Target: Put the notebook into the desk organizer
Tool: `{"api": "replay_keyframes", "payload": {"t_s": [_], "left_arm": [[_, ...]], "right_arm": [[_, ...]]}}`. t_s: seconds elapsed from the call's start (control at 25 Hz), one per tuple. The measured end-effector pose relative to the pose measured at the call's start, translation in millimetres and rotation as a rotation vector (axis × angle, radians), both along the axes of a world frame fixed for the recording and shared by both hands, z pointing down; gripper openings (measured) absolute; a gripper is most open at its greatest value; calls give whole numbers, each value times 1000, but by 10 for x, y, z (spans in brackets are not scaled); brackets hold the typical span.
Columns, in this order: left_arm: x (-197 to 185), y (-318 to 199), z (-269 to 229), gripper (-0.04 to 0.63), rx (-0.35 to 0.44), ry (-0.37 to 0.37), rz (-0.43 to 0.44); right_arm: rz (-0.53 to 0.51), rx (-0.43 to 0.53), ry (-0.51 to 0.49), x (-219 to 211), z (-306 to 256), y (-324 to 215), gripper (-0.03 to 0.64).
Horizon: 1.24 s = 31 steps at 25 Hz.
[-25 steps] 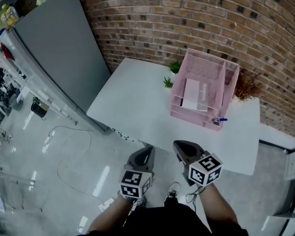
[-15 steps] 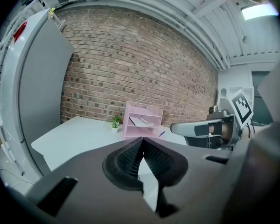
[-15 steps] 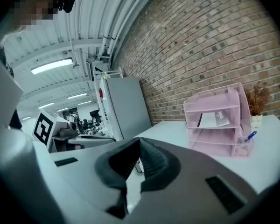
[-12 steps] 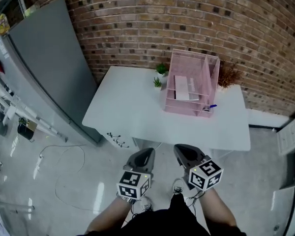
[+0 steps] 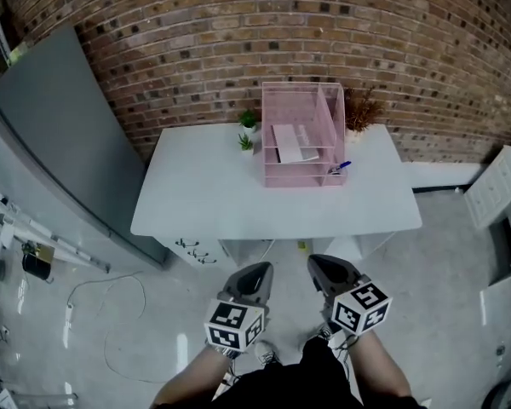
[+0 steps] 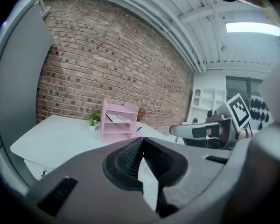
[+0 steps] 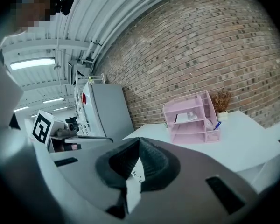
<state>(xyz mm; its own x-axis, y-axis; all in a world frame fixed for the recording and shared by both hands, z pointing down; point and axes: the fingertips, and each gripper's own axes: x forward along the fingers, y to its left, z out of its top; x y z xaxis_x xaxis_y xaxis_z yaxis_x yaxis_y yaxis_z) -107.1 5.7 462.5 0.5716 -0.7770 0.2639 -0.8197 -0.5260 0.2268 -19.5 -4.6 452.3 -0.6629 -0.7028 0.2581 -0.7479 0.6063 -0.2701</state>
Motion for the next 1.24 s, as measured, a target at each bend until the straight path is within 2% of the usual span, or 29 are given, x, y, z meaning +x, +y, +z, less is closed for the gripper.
{"api": "replay_keyframes", "payload": {"t_s": [0.24, 1.24], "left_arm": [[48, 20, 4, 6, -6, 19, 9], [120, 116, -51, 6, 12, 15, 7]], "right_arm": [[5, -2, 8, 25, 7, 33, 3], [-1, 18, -25, 42, -71, 86, 3]]}}
